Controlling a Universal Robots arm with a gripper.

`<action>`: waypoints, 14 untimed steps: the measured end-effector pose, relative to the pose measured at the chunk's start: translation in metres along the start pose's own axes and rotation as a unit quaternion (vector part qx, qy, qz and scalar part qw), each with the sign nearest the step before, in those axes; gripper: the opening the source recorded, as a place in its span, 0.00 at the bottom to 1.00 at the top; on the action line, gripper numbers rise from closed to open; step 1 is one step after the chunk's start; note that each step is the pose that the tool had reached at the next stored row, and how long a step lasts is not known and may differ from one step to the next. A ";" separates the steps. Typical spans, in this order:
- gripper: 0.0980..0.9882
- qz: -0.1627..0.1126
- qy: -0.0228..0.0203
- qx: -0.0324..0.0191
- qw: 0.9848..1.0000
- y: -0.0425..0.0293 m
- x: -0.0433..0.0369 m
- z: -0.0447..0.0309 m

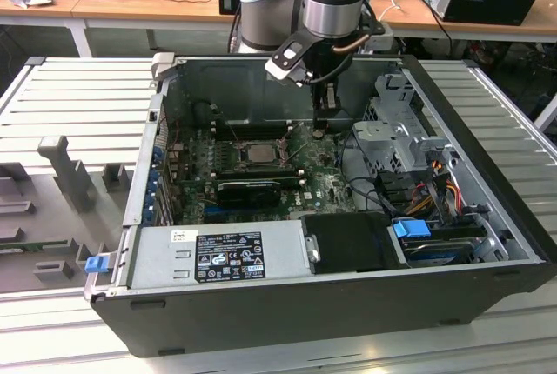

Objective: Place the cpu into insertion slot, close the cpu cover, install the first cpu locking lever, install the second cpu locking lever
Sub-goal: 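Close the cpu cover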

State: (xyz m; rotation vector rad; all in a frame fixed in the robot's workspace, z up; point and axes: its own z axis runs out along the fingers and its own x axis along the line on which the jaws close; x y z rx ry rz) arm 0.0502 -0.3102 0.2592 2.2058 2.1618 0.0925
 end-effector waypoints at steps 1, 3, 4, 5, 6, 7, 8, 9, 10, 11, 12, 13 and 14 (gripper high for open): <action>0.01 0.000 0.000 0.000 1.000 0.0000 0.0000 0.0008; 0.01 0.000 0.000 0.000 1.000 -0.0002 0.0000 0.0024; 0.01 0.000 0.000 0.000 1.000 -0.0002 0.0000 0.0033; 0.01 0.000 0.000 0.000 1.000 -0.0004 0.0000 0.0047; 0.01 0.000 0.001 0.000 1.000 -0.0005 -0.0001 0.0067; 0.01 0.000 0.001 0.000 1.000 -0.0006 -0.0001 0.0078; 0.01 0.000 0.001 0.000 1.000 -0.0009 -0.0001 0.0111; 0.01 0.000 0.001 0.000 1.000 -0.0012 -0.0001 0.0116; 0.01 0.000 0.001 0.000 1.000 -0.0023 -0.0001 0.0117; 0.01 0.000 0.001 0.000 1.000 -0.0041 -0.0002 0.0117; 0.01 0.000 0.001 0.000 1.000 -0.0052 -0.0002 0.0116; 0.01 0.000 0.001 0.000 1.000 -0.0082 -0.0002 0.0115; 0.01 0.000 0.001 0.000 1.000 -0.0106 -0.0003 0.0114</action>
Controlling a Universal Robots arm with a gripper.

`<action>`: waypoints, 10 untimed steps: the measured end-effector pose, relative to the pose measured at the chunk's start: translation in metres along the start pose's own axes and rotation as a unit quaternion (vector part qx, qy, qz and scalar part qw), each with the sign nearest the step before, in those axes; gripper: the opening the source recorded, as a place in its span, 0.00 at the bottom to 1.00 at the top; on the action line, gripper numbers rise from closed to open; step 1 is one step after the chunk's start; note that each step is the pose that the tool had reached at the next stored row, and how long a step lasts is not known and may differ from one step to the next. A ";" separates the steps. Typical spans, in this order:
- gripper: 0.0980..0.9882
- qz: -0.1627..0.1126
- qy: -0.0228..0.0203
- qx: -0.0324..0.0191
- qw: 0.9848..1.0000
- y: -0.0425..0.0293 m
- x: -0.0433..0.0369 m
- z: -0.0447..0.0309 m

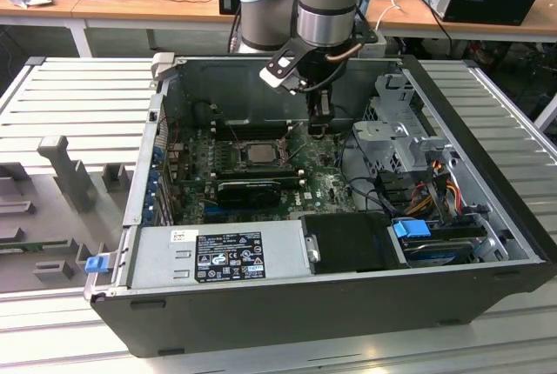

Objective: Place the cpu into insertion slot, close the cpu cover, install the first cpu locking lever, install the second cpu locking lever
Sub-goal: 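Close the cpu cover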

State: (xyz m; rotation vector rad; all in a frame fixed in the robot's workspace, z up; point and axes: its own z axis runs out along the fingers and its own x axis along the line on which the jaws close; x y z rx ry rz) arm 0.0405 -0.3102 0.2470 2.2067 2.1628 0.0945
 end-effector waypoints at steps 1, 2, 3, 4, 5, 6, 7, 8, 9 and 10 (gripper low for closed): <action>0.01 0.000 0.000 0.000 1.000 -0.0023 -0.0002 0.0000; 0.01 0.000 0.000 0.000 1.000 -0.0033 -0.0005 0.0003; 0.01 0.000 0.000 0.000 1.000 -0.0043 -0.0008 0.0005; 0.01 0.000 0.000 0.000 1.000 -0.0049 -0.0011 0.0006; 0.01 0.000 0.000 0.000 1.000 -0.0069 -0.0016 0.0003; 0.01 0.000 0.000 0.000 1.000 -0.0087 -0.0019 0.0002; 0.01 0.000 0.000 0.000 1.000 -0.0101 -0.0019 0.0000; 0.01 0.000 0.000 0.000 1.000 -0.0113 -0.0020 -0.0001; 0.01 0.000 0.000 0.000 1.000 -0.0123 -0.0019 -0.0001; 0.01 0.000 0.000 0.000 1.000 -0.0141 -0.0020 -0.0003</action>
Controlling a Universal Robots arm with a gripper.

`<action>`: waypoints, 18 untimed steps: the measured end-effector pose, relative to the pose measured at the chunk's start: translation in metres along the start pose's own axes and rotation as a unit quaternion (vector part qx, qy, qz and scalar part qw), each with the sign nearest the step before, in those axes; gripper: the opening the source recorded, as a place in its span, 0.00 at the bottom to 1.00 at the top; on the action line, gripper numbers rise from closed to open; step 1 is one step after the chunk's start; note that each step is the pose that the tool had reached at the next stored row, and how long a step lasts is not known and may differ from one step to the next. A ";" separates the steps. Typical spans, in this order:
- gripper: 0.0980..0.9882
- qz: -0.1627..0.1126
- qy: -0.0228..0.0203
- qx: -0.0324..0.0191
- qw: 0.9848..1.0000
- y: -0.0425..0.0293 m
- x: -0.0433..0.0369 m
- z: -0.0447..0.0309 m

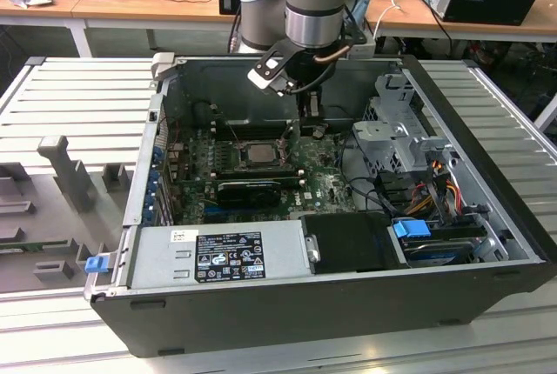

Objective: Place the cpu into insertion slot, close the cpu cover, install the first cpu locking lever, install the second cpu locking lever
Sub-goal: 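Close the cpu cover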

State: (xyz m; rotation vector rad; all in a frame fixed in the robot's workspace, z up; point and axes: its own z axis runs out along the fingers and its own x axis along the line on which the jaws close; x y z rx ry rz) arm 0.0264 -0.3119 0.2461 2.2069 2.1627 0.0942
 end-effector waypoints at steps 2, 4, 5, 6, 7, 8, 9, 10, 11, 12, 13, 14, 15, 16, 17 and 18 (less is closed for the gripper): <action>0.01 0.000 0.000 0.000 1.000 -0.0011 0.0000 -0.0001; 0.01 0.000 0.000 0.000 1.000 -0.0020 0.0000 -0.0001; 0.01 0.000 0.000 0.000 1.000 -0.0027 0.0000 -0.0002; 0.01 0.000 0.000 0.000 1.000 -0.0038 0.0000 -0.0003; 0.01 0.000 0.000 0.000 1.000 -0.0049 -0.0001 -0.0004; 0.01 0.000 0.000 0.000 1.000 -0.0071 -0.0001 -0.0006; 0.01 0.000 0.000 0.000 1.000 -0.0091 -0.0001 -0.0007; 0.01 0.000 0.000 0.000 1.000 -0.0112 -0.0002 -0.0008; 0.01 0.000 0.000 0.000 1.000 -0.0126 -0.0002 -0.0010; 0.01 0.000 0.000 0.000 1.000 -0.0139 -0.0002 -0.0010; 0.01 0.000 0.000 0.000 1.000 -0.0156 -0.0003 -0.0012; 0.01 0.000 0.000 0.000 1.000 -0.0173 -0.0003 -0.0013; 0.01 0.000 0.000 0.000 1.000 -0.0219 -0.0004 -0.0016; 0.01 0.000 0.000 0.000 1.000 -0.0263 -0.0005 -0.0020; 0.01 0.000 0.000 0.000 1.000 -0.0296 -0.0005 -0.0022; 0.01 0.000 0.000 0.000 1.000 -0.0316 -0.0006 -0.0023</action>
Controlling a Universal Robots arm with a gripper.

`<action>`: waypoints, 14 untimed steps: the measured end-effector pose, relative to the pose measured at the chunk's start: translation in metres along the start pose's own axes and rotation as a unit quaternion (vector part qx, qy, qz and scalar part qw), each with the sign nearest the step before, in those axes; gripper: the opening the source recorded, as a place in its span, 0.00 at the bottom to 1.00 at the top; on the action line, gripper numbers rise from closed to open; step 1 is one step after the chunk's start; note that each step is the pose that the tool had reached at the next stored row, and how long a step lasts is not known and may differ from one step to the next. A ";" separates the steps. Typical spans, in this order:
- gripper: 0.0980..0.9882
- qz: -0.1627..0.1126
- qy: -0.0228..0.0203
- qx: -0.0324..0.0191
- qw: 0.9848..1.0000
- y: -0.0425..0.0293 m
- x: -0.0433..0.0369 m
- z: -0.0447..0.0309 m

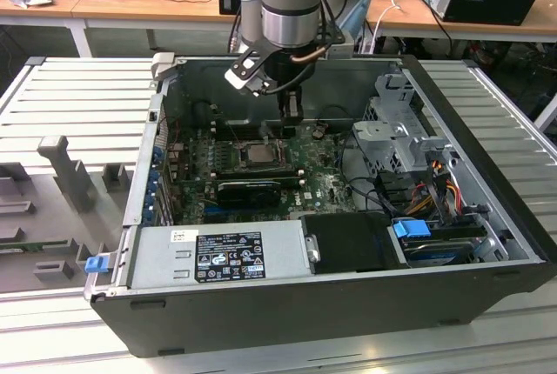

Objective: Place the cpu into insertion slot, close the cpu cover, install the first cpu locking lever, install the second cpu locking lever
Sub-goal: 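Close the cpu cover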

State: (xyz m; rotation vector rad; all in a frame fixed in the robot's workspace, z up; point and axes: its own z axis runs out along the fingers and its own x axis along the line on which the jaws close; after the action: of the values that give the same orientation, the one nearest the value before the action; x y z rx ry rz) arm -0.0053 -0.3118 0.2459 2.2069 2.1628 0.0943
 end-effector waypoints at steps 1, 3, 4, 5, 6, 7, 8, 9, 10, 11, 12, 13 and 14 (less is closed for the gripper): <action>0.01 0.000 0.000 0.000 1.000 -0.0022 -0.0001 0.0002; 0.01 0.000 0.000 0.000 1.000 -0.0036 -0.0001 0.0025; 0.01 0.000 0.000 0.000 1.000 -0.0039 -0.0001 0.0043; 0.01 0.000 0.000 0.000 1.000 -0.0041 -0.0001 0.0075; 0.01 0.000 0.000 0.000 1.000 -0.0049 -0.0002 0.0122; 0.01 -0.001 0.000 0.001 1.000 -0.0075 -0.0003 0.0147; 0.01 -0.001 0.000 0.001 1.000 -0.0130 -0.0004 0.0150; 0.01 -0.001 0.000 0.002 1.000 -0.0224 -0.0006 0.0150; 0.01 -0.001 0.000 0.002 1.000 -0.0273 -0.0007 0.0150; 0.01 -0.001 0.000 0.002 1.000 -0.0286 -0.0007 0.0150; 0.01 -0.001 0.000 0.002 1.000 -0.0312 -0.0008 0.0148; 0.01 -0.001 0.000 0.002 1.000 -0.0346 -0.0008 0.0146; 0.01 -0.001 0.000 0.002 1.000 -0.0362 -0.0008 0.0145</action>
State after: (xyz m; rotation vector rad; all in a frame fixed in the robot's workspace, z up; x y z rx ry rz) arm -0.0403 -0.3119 0.2286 2.2072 2.1662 0.0904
